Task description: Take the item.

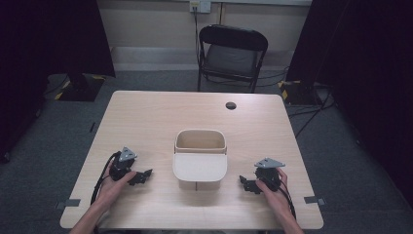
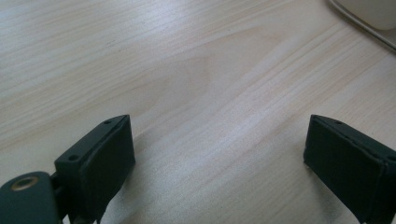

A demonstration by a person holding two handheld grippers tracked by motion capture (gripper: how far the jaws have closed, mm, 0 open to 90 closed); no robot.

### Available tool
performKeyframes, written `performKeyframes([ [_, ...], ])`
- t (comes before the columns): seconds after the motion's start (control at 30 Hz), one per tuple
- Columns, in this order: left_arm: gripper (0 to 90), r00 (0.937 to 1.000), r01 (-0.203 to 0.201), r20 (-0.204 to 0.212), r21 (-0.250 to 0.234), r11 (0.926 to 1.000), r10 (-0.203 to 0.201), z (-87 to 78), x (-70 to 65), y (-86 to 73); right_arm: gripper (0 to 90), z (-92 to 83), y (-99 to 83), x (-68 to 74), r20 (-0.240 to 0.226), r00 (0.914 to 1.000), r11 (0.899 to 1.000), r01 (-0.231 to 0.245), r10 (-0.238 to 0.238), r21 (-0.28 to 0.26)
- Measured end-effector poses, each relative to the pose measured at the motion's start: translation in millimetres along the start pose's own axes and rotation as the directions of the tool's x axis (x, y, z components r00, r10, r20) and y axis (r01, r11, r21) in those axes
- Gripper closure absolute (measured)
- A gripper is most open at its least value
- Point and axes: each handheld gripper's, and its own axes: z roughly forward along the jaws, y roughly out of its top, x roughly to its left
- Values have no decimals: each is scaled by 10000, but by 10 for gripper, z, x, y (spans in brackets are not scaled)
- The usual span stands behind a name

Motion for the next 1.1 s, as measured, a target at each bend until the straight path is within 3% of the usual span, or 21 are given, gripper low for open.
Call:
performKeyframes([
  [0.43, 154, 10000, -46, 4, 11, 10000, 46, -33, 15, 1, 117, 0, 0, 0, 0, 10000, 10000, -1, 1, -1],
  [0.77, 160, 9983, 132, 575, -500, 9987, -103, -108, -72, 43, 117, 0, 0, 0, 0, 10000, 10000, 4, -4, -2],
  [0.97, 159, 9971, -175, 726, -630, 9979, 220, -155, -161, 82, 116, 0, 0, 0, 3, 10000, 10000, 14, -14, 2],
  [1.1, 164, 9942, -145, 1042, -1091, 9939, 260, -214, -262, 122, 116, 0, 0, 1, 3, 10000, 10000, 7, -7, -2],
])
